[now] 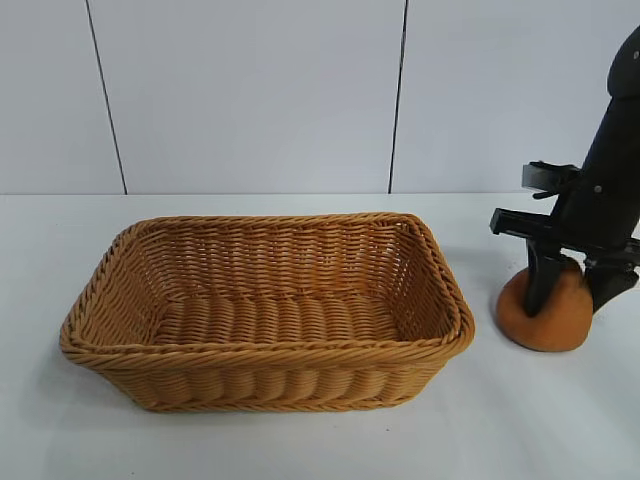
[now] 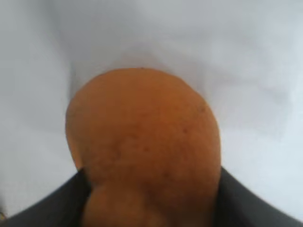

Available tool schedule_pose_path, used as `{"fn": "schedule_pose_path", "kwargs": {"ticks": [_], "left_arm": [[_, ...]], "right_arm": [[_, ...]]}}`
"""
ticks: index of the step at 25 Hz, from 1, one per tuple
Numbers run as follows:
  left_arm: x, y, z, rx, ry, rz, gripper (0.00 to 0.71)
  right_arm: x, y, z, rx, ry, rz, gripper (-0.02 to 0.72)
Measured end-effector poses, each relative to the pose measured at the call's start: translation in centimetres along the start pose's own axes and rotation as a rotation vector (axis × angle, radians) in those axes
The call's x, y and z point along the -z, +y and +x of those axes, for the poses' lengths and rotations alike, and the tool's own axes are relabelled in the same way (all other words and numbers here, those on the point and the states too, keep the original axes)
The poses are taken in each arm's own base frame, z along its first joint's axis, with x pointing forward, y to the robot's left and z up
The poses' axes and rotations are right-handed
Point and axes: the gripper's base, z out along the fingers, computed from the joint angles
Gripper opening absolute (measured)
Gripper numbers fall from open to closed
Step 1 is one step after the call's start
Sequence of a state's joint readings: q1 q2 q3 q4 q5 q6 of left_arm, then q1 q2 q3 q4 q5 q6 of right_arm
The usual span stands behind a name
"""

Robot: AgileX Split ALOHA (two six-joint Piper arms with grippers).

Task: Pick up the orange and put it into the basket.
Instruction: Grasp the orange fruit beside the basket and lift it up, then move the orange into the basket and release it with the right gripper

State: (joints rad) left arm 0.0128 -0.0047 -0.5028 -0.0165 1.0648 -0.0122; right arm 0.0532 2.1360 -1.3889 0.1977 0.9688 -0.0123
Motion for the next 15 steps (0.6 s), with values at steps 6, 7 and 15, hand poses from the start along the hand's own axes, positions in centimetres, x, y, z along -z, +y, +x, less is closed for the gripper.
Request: {"fn": "schedule_pose_path", "kwargs": {"ticks": [6,7,15], "left_arm": [[0.0,0.0,0.0,0.0,0.0,0.0,0.615],[0.0,0.0,0.0,0.0,0.0,0.0,0.615],[0.0,0.0,0.0,0.0,0.0,0.0,0.615]], "right_arm": [[4.4,0.6,0.5,0.044,-0.103,-0.001,0.053],[5.5,0.7,0.6,0.05,-0.137,0.0,0.053],[15.1,2.4,3.8,0.071,-0.392,-0.073,0.053]]}}
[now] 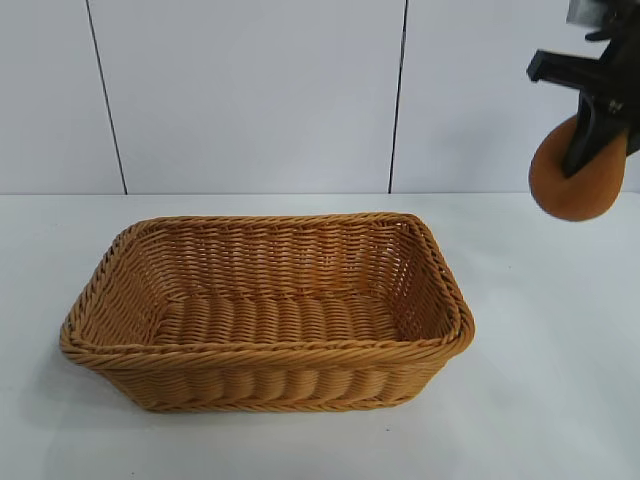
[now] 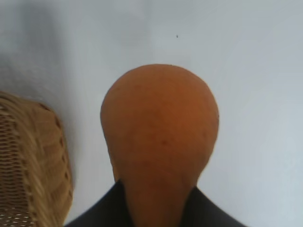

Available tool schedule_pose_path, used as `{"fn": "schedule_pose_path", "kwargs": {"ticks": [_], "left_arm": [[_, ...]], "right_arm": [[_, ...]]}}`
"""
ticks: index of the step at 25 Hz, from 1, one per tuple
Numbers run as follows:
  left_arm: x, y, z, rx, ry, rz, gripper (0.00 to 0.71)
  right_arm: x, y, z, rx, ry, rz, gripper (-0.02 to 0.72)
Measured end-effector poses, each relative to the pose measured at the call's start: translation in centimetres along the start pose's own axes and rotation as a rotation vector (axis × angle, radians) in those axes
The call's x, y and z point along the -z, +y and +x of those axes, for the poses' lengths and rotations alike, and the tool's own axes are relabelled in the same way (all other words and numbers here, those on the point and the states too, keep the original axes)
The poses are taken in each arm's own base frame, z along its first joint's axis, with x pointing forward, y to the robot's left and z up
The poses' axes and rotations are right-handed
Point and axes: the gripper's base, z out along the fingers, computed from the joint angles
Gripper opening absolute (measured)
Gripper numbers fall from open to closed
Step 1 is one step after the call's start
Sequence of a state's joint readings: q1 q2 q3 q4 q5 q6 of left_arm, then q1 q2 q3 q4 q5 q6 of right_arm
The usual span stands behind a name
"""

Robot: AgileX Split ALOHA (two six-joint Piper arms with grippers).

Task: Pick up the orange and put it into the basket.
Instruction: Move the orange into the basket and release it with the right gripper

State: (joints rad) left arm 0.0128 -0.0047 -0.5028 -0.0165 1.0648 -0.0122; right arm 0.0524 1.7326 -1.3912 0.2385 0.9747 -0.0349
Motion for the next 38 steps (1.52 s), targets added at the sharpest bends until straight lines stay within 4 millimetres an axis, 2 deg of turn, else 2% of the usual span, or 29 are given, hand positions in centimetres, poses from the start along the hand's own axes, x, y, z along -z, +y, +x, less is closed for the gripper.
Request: {"fn": "schedule_pose_path", "kwargs": {"ticks": [2,5,9,15,17,19,24,27,31,34,38], "left_arm": [[0.0,0.0,0.0,0.0,0.0,0.0,0.615],[0.0,0.0,0.0,0.0,0.0,0.0,0.615],[0.0,0.0,0.0,0.0,0.0,0.0,0.615],[0.0,0.0,0.0,0.0,0.0,0.0,0.615],[0.0,0.0,0.0,0.0,0.0,0.0,0.615],[0.0,0.0,0.0,0.0,0.0,0.0,0.615],[0.0,0.0,0.0,0.0,0.0,0.0,0.615],[0.0,0.0,0.0,0.0,0.0,0.0,0.615],[0.0,0.0,0.0,0.0,0.0,0.0,0.615],[0.0,0.0,0.0,0.0,0.0,0.0,0.615],[0.0,0.0,0.0,0.0,0.0,0.0,0.615]], "right_arm": [[1.6,1.1,0.2,0.01,-0.04,-0.034,0.053],[2.6,3.8,0.7,0.061,-0.061,-0.087,0.053],[2.3,8.9,1.8,0.161,-0.056,-0.177,0.053],[2.0,16.2,3.9,0.276,-0.146,-0.292,0.053],[1.5,17.9,4.5,0.303,-0.172,-0.321,0.053],[0.2,19.3,5.1,0.322,-0.157,-0.333,0.053],[-4.9,21.1,6.1,0.345,-0.085,-0.314,0.053],[-8.7,21.9,6.8,0.352,-0.054,-0.294,0.053],[-13.2,21.9,7.9,0.348,0.012,-0.257,0.053],[-15.0,21.6,8.4,0.346,0.056,-0.234,0.053],[-15.2,21.6,8.5,0.346,0.061,-0.232,0.053]]}}
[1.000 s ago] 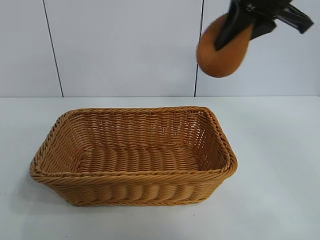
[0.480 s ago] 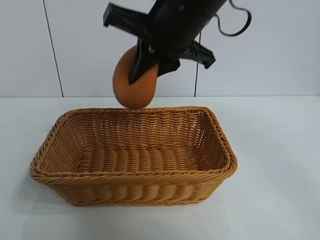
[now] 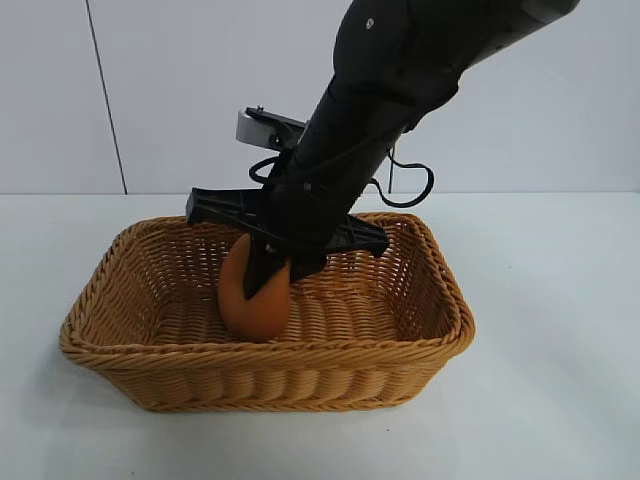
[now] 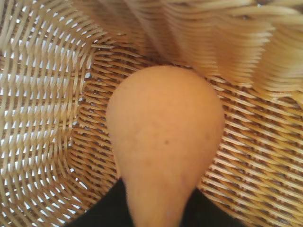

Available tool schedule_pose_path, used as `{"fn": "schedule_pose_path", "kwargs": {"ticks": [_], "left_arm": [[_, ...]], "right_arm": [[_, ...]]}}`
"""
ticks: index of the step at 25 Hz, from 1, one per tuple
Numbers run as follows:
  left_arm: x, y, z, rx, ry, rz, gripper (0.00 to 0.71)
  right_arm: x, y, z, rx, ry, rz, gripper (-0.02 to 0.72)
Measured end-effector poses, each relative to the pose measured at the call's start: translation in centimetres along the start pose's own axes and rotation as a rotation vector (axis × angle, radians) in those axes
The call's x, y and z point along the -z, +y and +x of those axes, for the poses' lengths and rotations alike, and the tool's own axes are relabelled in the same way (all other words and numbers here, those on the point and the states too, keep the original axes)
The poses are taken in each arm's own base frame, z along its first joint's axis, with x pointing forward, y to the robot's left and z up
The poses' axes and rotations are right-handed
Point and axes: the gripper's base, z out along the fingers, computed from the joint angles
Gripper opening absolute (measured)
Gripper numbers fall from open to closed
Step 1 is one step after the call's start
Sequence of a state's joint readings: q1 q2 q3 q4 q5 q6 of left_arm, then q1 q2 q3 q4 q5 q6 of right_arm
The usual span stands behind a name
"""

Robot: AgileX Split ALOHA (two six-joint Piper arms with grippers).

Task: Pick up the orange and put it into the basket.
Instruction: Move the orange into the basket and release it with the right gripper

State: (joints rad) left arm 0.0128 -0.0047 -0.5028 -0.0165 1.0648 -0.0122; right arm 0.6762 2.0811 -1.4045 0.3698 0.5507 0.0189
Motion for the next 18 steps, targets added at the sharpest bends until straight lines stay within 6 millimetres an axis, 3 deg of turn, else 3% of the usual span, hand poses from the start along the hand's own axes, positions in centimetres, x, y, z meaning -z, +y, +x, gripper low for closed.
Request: {"fn": "schedule_pose_path", "kwargs": {"ticks": [3,8,9,12,18], "left_arm": [[0.0,0.0,0.0,0.0,0.0,0.0,0.615],[0.0,0.0,0.0,0.0,0.0,0.0,0.615],[0.0,0.0,0.0,0.0,0.0,0.0,0.615],[0.0,0.0,0.0,0.0,0.0,0.0,0.615],[0.0,0.0,0.0,0.0,0.0,0.0,0.615]], "right_arm": [[0.0,0.0,0.2,0.0,0.024,0.0,0.099],[0.5,0.3,0.1,0.009,0.077,-0.006,0.464],[0.8,0.6,-0.3,0.018,0.075,-0.009,0.504],[2.2,1.5,-1.8,0.048,0.074,-0.02,0.557],[6.9,3.0,-5.2,0.139,0.082,0.041,0.568]]}}
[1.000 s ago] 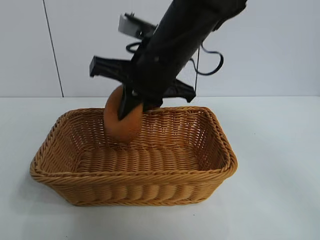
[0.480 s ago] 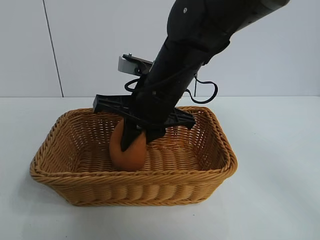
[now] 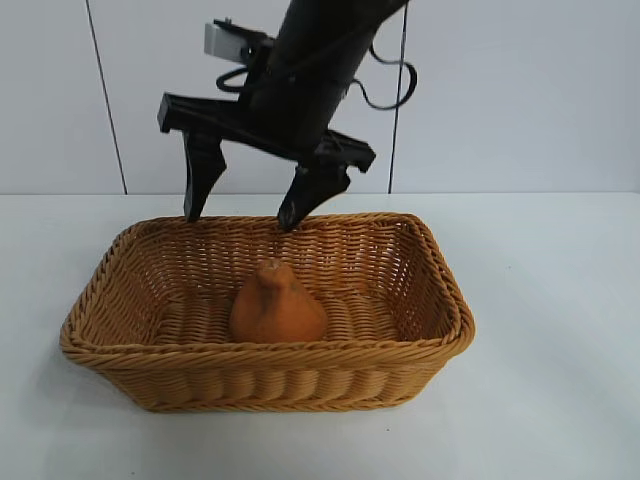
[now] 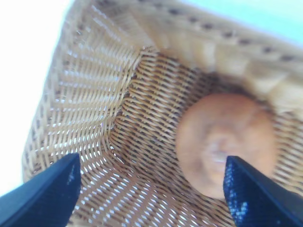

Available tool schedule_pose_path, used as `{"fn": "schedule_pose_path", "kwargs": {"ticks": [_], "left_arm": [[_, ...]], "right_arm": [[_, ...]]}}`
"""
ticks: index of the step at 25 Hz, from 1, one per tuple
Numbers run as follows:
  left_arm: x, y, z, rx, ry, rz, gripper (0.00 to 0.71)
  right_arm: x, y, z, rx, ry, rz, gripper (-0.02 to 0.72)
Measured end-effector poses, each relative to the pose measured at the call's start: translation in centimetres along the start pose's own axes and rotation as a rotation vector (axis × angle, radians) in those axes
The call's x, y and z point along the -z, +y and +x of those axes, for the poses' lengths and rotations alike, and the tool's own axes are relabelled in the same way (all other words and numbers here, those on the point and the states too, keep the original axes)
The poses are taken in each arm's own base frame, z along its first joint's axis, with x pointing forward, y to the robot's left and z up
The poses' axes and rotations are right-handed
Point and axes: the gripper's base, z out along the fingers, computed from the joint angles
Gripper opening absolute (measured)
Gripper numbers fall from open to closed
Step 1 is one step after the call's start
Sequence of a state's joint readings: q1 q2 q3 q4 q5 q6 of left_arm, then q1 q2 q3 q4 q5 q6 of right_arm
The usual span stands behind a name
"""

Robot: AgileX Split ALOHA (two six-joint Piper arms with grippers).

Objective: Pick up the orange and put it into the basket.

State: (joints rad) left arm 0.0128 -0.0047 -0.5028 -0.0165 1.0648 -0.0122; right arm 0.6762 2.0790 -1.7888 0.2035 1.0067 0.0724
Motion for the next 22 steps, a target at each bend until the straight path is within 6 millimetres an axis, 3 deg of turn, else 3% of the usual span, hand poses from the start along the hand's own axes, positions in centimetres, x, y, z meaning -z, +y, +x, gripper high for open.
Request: {"fn": "schedule_pose_path", "kwargs": {"ticks": [6,11,14,22], "left_arm": [[0.0,0.0,0.0,0.0,0.0,0.0,0.615],[0.0,0.0,0.0,0.0,0.0,0.0,0.615],[0.0,0.0,0.0,0.0,0.0,0.0,0.615],[0.0,0.0,0.0,0.0,0.0,0.0,0.615]], "right_arm": [[4.8,-0.6,-1.9,0.05,-0.024,0.189,0.568],[7.1,-2.1,-3.0,0.024,-0.095,0.221,0.568],[7.7,-5.0,-3.3,-0.03,-0.101,0.248,0.568],[11.0,-17.3,-2.5,-0.257,-0.125,0.371,0.568]]}}
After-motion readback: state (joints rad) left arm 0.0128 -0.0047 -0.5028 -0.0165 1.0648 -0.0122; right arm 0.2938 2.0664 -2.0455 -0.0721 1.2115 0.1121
